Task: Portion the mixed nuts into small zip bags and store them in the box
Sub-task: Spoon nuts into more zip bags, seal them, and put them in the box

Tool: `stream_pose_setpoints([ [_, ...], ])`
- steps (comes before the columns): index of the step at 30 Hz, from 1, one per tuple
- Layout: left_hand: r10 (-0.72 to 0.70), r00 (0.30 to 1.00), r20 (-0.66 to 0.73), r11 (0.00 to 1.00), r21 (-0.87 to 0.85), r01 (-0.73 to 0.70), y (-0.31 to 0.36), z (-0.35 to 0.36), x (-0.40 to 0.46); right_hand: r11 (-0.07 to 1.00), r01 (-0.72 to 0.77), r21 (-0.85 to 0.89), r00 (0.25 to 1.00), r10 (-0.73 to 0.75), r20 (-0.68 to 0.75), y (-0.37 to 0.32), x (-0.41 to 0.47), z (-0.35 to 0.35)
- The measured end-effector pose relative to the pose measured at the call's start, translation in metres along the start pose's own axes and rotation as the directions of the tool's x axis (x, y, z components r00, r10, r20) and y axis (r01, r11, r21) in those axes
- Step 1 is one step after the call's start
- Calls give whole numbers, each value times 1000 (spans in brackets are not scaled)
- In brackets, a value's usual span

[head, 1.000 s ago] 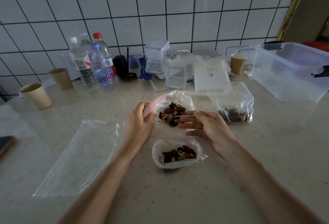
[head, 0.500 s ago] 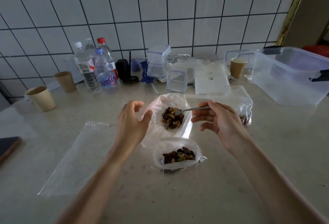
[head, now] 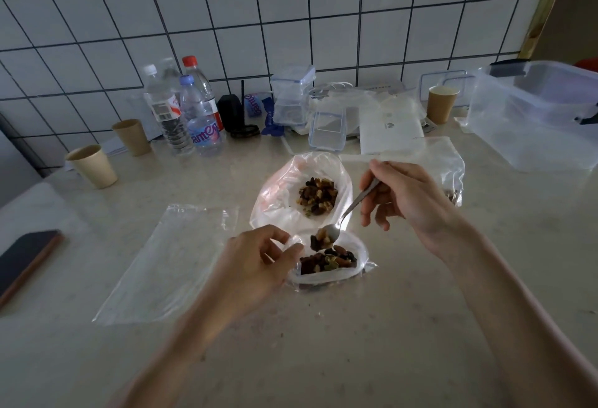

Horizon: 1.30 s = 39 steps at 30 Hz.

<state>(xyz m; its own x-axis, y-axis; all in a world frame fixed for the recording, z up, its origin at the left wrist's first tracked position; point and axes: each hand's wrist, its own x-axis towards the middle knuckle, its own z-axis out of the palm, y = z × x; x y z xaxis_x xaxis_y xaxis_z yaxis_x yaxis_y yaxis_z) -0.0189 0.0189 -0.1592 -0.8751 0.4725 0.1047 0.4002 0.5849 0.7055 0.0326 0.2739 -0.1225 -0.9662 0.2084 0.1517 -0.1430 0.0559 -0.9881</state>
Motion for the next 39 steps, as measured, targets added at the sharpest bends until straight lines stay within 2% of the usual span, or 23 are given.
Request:
stream_pose_setpoints([
  [4,-14,999,-36,989,-148,8,7,1,5,965,172,-199,978,-144,148,-1,-5,10],
  [8,-50,998,-47,987,-154,42,10,3,8,896,366,-252,911,-289,295,-4,-10,17],
  [11,-64,996,-65,993,-102,57,6,3,6,880,420,-224,888,-346,304,-6,-12,18],
  [14,-59,995,-81,994,-99,51,2,1,4,871,443,-212,887,-392,244,-8,-10,14],
  [17,-48,997,-67,994,-100,41,-2,-3,2,907,369,-205,929,-355,103,-5,-6,11],
  [22,-32,992,-122,989,-148,14,-7,-13,11,982,175,-75,974,-184,-135,5,3,8],
  [24,-13,981,-195,992,-128,-12,-9,-17,24,994,107,6,971,-103,-214,6,5,6],
  [27,58,923,-380,998,36,-47,-12,-16,46,997,21,78,957,2,-291,10,9,5],
  [29,54,901,-430,988,151,12,-13,-12,62,995,-36,90,952,62,-299,13,10,6],
  [33,-152,963,-223,950,235,204,-15,-2,88,992,-108,64,969,119,-218,20,10,12],
  [35,-188,966,-176,959,178,219,-18,3,92,993,-120,18,979,121,-161,25,10,18],
  [39,-123,982,-141,986,95,137,-26,9,93,991,-132,6,987,132,-93,31,12,30],
])
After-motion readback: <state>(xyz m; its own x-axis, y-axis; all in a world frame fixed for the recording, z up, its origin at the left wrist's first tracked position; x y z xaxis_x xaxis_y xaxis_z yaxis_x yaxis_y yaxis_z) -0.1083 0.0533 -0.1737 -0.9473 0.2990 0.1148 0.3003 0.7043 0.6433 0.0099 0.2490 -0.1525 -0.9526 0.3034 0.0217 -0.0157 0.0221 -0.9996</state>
